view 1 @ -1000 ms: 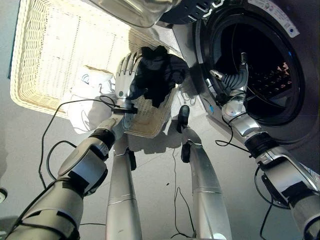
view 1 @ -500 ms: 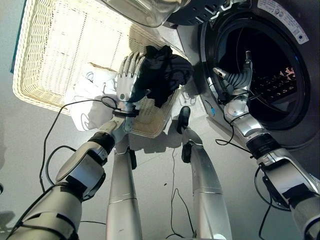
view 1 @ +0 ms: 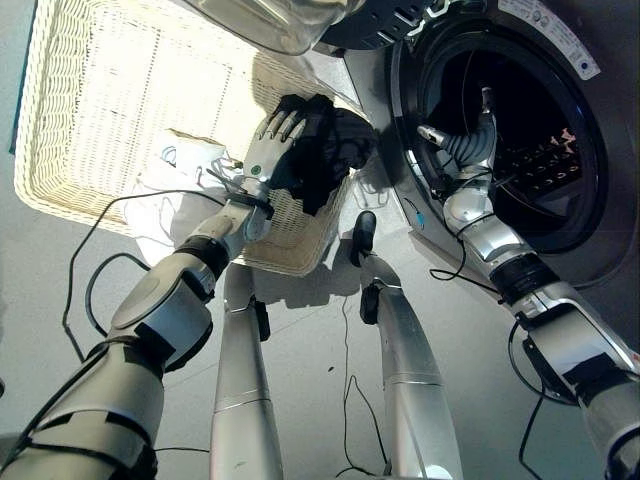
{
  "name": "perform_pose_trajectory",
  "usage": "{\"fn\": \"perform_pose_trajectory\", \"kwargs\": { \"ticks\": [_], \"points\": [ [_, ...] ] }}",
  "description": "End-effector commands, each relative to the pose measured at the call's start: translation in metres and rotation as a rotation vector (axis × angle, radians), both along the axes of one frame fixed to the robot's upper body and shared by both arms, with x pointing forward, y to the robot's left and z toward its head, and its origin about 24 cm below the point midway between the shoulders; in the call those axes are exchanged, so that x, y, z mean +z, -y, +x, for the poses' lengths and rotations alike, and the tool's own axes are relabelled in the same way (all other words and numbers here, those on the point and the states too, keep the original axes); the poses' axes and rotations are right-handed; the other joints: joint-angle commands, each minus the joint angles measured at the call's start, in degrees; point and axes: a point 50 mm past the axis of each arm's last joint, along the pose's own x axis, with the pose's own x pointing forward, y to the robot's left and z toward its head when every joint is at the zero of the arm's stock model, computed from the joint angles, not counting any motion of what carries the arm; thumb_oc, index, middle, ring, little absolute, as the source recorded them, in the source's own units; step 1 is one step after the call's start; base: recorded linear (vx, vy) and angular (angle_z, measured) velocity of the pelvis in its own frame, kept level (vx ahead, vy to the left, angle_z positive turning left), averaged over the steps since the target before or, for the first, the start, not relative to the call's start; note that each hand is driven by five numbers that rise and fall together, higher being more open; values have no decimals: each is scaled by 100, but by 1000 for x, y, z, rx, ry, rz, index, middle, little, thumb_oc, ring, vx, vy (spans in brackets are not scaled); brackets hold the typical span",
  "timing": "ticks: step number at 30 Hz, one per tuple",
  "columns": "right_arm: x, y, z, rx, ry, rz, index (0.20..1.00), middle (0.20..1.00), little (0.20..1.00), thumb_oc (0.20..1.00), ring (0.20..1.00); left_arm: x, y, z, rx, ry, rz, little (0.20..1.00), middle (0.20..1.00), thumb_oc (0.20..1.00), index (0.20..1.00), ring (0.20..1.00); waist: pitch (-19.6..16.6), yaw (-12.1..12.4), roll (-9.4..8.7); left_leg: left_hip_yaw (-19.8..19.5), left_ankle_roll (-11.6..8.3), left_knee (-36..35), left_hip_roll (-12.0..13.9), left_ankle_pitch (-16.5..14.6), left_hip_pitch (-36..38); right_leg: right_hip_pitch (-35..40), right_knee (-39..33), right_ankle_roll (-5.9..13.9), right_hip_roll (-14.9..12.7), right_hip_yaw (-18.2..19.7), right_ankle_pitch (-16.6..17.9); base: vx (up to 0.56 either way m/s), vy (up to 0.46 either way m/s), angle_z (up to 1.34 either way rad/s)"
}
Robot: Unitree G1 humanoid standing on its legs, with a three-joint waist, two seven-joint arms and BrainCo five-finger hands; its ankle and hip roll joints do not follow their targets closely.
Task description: Put the clothes into the washing machine.
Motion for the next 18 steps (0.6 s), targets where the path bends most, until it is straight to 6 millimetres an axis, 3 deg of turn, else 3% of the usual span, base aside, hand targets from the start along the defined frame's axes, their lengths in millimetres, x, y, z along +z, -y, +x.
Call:
{"fn": "perform_pose_trajectory", "kwargs": {
  "ticks": [1, 10, 14, 15, 16, 18],
  "points": [
    [13, 0, -3, 13, 72, 18, 1000, 1000, 1000, 1000, 1000, 17, 1, 5, 31, 3, -40, 1000, 1000, 1000, 1000, 1000, 14, 96, -403, 182, 260, 557, -288, -717, 20, 189, -835, 322, 384, 58, 878, 5, 30, -3],
    [18, -7, -3, 17, 91, 7, 1000, 1000, 1000, 1000, 1000, 20, -3, 9, 91, -33, -32, 1000, 1000, 1000, 1000, 1000, 14, 53, -428, 227, 247, 543, -271, -717, 1, 178, -879, 322, 380, 69, 871, 0, 4, 0],
    [19, -11, -4, 23, 106, 9, 1000, 1000, 1000, 1000, 1000, 13, -5, 11, 121, -111, -34, 1000, 1000, 1000, 1000, 1000, 14, 35, -479, 231, 240, 542, -259, -717, 2, 188, -900, 333, 390, 53, 891, 0, 0, 0],
    [19, -11, -4, 24, 108, 10, 1000, 1000, 1000, 1000, 1000, 12, -5, 11, 123, -121, -33, 940, 940, 940, 940, 940, 14, 32, -487, 230, 241, 553, -260, -720, -6, 183, -903, 333, 389, 50, 898, 2, -30, -2],
    [19, -11, -5, 26, 111, 12, 1000, 1000, 1000, 1000, 1000, 8, -6, 12, 124, -163, -33, 523, 523, 523, 523, 523, 14, 25, -500, 233, 245, 545, -259, -724, 8, 197, -920, 333, 396, 48, 903, 0, 0, 0],
    [19, -14, -5, 29, 114, 12, 1000, 1000, 1000, 1000, 1000, 2, -5, 12, 119, -206, -37, 200, 200, 200, 200, 200, 14, 17, -506, 243, 247, 540, -254, -725, 24, 210, -928, 333, 401, 49, 904, 0, 0, 0]
  ]
}}
